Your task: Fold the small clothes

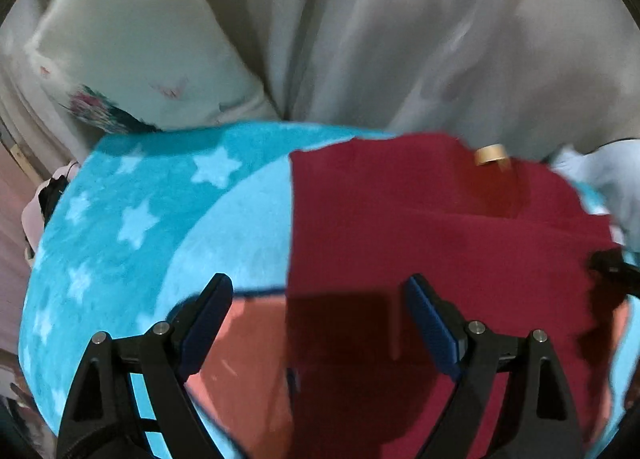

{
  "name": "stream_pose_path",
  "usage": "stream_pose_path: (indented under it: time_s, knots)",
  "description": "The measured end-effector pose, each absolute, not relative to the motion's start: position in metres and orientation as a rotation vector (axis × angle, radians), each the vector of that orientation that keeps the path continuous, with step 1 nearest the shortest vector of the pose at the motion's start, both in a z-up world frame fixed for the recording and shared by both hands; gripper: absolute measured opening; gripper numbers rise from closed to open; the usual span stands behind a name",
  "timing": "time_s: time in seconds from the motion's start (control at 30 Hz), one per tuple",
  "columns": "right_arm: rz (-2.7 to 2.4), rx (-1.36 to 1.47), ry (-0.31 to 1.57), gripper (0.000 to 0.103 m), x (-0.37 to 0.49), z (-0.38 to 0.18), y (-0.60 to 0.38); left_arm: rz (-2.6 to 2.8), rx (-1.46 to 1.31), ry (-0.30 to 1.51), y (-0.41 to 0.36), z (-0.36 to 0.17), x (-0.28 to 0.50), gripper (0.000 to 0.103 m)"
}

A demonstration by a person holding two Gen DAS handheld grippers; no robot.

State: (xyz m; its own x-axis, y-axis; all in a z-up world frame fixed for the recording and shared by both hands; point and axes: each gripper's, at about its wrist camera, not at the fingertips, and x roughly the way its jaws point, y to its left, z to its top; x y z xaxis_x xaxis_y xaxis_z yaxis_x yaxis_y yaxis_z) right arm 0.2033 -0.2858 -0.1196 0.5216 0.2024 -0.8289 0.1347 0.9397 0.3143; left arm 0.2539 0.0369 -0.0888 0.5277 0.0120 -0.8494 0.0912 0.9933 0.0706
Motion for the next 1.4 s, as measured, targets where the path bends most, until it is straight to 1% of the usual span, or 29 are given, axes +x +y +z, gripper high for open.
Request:
stream_pose_path:
  time_s: [0.1, 0.17, 0.23, 0.37, 0.43, 0.57, 0.63, 0.67, 0.83, 1.0, 1.17, 1.2, 1.23, 1.27, 1.3, 1.33, 1.37, 1.4]
  knots:
    - [-0.038, 0.334, 1.029, 0.026, 0.204, -0.126, -0.296, -0.099, 0.062, 1.086, 0.049, -0.115, 0.276, 0.087]
    - [-0.110, 0.319, 1.015, 0.026, 0.198, -0.117, -0.298, -0.142, -0.003, 1.101, 0.061, -0.118, 0.278, 0.087]
    - [-0.140, 0.328, 0.999, 0.029, 0.186, -0.107, -0.297, -0.173, 0.006, 1.095, 0.065, -0.111, 0.271, 0.087]
    - [-0.127, 0.375, 1.006, 0.045, 0.133, -0.098, -0.291, -0.217, 0.031, 1.074, 0.080, -0.097, 0.236, 0.087]
    - [-0.126, 0.403, 1.044, 0.048, 0.103, -0.107, -0.289, -0.242, -0.011, 1.099, 0.096, -0.098, 0.212, 0.087]
    - [-0.112, 0.470, 1.135, 0.048, 0.059, -0.142, -0.285, -0.214, -0.102, 1.153, 0.126, -0.113, 0.162, 0.087]
    - [-0.105, 0.484, 1.110, 0.049, 0.043, -0.148, -0.281, -0.194, -0.176, 1.195, 0.139, -0.126, 0.138, 0.086]
    - [-0.091, 0.494, 1.112, 0.051, 0.035, -0.149, -0.280, -0.185, -0.201, 1.174, 0.143, -0.126, 0.121, 0.087]
    - [0.064, 0.659, 1.120, 0.051, -0.002, -0.158, -0.283, -0.187, -0.271, 1.169, 0.145, -0.126, 0.053, 0.086]
    - [0.260, 0.875, 1.141, 0.051, -0.045, -0.175, -0.283, -0.206, -0.311, 1.157, 0.140, -0.130, 0.002, 0.086]
    - [0.383, 0.954, 1.161, 0.051, -0.075, -0.185, -0.265, -0.231, -0.330, 1.151, 0.130, -0.132, -0.030, 0.086]
    - [0.402, 0.960, 1.165, 0.051, -0.079, -0.187, -0.260, -0.230, -0.332, 1.151, 0.128, -0.132, -0.033, 0.084]
    - [0.419, 0.965, 1.171, 0.051, -0.081, -0.188, -0.256, -0.226, -0.335, 1.153, 0.127, -0.132, -0.035, 0.081]
    - [0.428, 0.964, 1.174, 0.051, -0.082, -0.189, -0.252, -0.203, -0.325, 1.154, 0.125, -0.132, -0.038, 0.067]
    - [0.437, 0.957, 1.178, 0.052, -0.083, -0.189, -0.247, -0.175, -0.303, 1.153, 0.124, -0.132, -0.038, 0.046]
    - [0.447, 0.943, 1.186, 0.051, -0.084, -0.188, -0.242, -0.135, -0.266, 1.153, 0.124, -0.131, -0.041, 0.037]
    - [0.448, 0.930, 1.190, 0.051, -0.082, -0.188, -0.238, -0.135, -0.270, 1.155, 0.125, -0.131, -0.043, 0.025]
    - [0.447, 0.916, 1.187, 0.051, -0.082, -0.187, -0.235, -0.143, -0.295, 1.159, 0.128, -0.132, -0.043, 0.021]
